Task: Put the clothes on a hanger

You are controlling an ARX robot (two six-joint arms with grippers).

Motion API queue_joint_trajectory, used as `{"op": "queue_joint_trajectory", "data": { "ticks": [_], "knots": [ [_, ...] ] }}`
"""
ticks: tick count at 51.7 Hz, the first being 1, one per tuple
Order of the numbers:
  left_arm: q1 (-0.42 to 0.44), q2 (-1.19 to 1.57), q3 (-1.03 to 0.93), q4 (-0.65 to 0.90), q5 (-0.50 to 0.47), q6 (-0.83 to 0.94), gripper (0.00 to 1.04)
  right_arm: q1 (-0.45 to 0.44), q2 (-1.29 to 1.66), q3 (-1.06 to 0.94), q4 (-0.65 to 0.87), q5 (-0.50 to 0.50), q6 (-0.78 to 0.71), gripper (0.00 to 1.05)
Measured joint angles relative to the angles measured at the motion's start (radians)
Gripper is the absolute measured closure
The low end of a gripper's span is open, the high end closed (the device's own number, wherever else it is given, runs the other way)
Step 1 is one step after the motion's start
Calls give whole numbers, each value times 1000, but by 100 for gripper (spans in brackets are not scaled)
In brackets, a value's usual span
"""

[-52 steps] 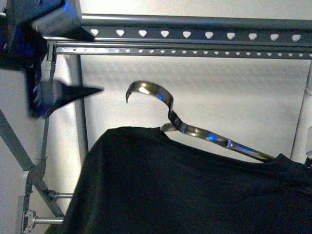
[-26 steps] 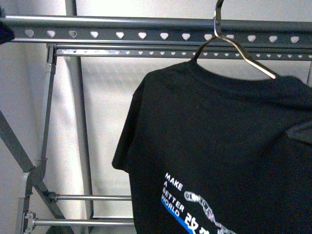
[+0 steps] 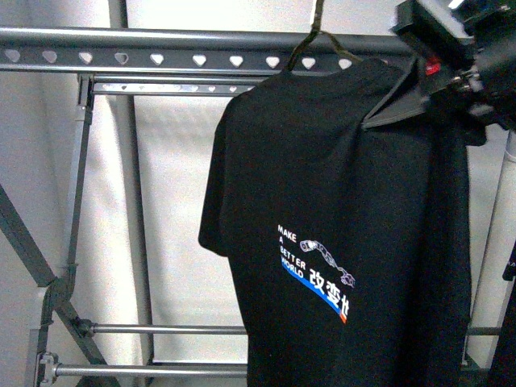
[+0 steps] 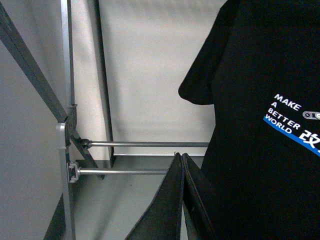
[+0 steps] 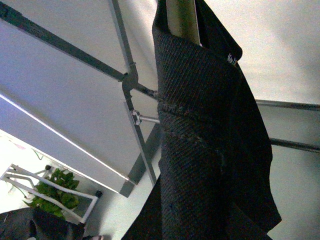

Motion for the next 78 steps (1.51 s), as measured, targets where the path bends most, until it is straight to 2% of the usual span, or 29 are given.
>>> {"op": "queue_joint_trajectory", "data": {
  "ticks": [9,16,36,41,46,59,70,78],
  "knots": [
    [0,-90,-92,2,-1,0,101,64,122,72,-47,98,0,96],
    [0,-181,-157,-19,0,0,101,82,157,79,-6,118,9,96],
    [0,-418,-250,-164,-1,1,101,83,48,-367,297,148,-49,96],
    [0,-451,-268,-169,-1,2,101,77,10,-408,364,169,-60,96],
    [0,-489,-278,-187,-1,3,101,64,-63,-405,359,187,-97,96],
    [0,-619,-278,-310,-1,3,101,70,-120,-208,192,207,-143,96],
    [0,-707,-278,-397,-1,3,101,55,104,134,20,258,-106,96],
    [0,-748,-278,-439,-1,3,101,54,194,225,-15,262,-105,96]
  ]
}}
